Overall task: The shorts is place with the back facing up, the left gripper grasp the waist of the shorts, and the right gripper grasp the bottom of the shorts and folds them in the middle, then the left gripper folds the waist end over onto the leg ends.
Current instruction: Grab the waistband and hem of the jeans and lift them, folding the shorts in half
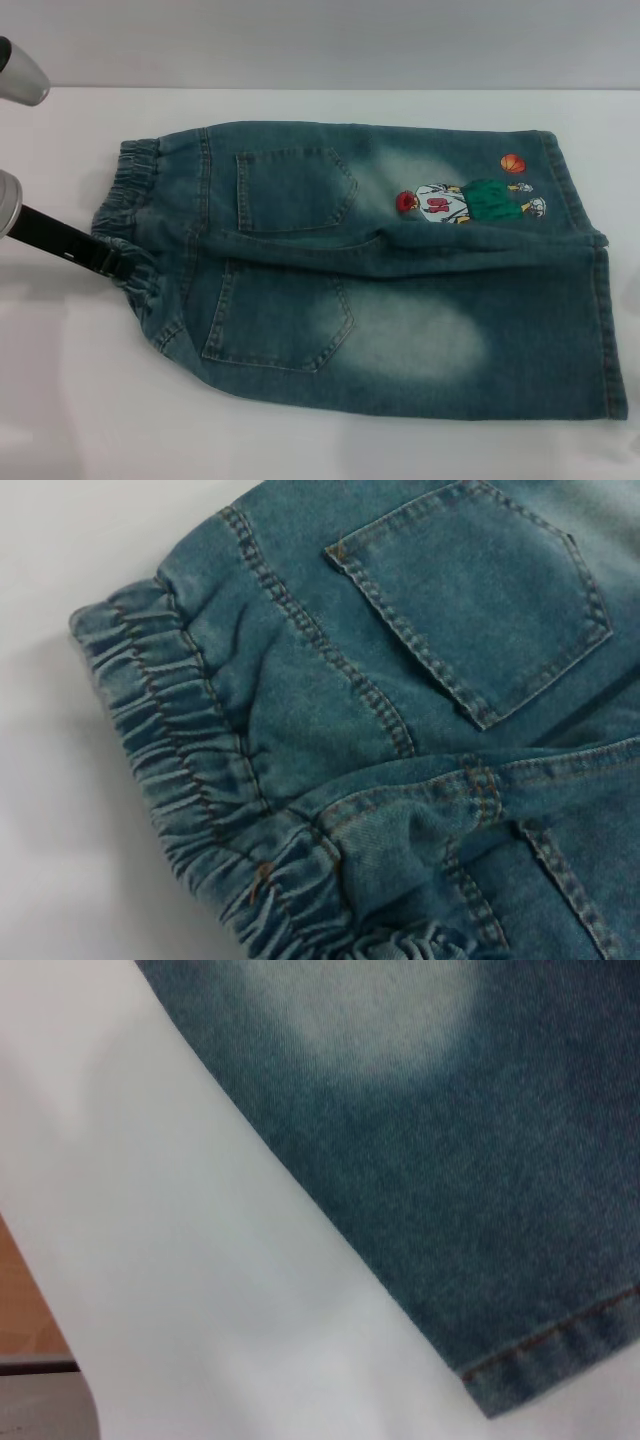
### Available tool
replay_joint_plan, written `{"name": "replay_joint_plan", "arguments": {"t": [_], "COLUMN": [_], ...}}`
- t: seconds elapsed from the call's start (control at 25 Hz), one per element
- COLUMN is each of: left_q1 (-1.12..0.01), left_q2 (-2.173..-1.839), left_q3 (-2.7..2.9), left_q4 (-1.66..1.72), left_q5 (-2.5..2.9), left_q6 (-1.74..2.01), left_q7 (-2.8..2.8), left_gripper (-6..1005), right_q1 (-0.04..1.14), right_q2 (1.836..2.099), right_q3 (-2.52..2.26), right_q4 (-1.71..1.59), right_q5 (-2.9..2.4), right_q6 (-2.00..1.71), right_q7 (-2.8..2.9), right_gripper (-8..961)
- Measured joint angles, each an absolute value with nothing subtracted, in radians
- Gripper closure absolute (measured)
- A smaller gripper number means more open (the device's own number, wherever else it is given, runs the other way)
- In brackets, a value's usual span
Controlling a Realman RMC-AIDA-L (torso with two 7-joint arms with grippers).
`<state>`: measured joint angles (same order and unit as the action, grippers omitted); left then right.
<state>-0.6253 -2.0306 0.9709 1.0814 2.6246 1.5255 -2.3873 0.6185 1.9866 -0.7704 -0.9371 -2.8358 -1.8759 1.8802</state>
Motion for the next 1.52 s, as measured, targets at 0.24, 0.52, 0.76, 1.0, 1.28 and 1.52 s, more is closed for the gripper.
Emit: {"name": "replay_joint_plan", "arguments": {"t": [0.24,0.52,0.76,1.0,1.28,1.52], "left_q1": [-0.63,-0.632,-0.632,-0.632,-0.632,-0.632], "left_q2": [-2.031,-2.031,-2.031,-2.031,-2.032,-2.032], "left_q3": [0.972,0.973,0.973,0.973,0.973,0.972], "left_q4": [1.081,1.081,1.081,1.081,1.081,1.081], "left_q5": [2.625,2.625,2.625,2.625,2.625,2.625], "left_q6": [1.526,1.526,1.524,1.522,1.522,1.522], "left_q7": [-2.387,-2.388,-2.389,-2.39,-2.39,-2.39], "left_gripper": [941,941,941,941,941,941], "right_q1": [0.624,0.628,0.63,0.634,0.644,0.651], "right_q2": [1.993,2.007,2.01,2.013,2.018,2.021], "right_q3": [-0.77,-0.774,-0.794,-0.795,-0.808,-0.822], "right_q4": [-0.937,-0.937,-0.936,-0.936,-0.934,-0.934], "right_q5": [-2.84,-2.844,-2.845,-2.845,-2.845,-2.845], "right_q6": [-1.867,-1.854,-1.842,-1.834,-1.831,-1.831], "right_q7": [1.878,1.879,1.882,1.883,1.883,1.883], "right_gripper": [298,299,299,298,299,298]}}
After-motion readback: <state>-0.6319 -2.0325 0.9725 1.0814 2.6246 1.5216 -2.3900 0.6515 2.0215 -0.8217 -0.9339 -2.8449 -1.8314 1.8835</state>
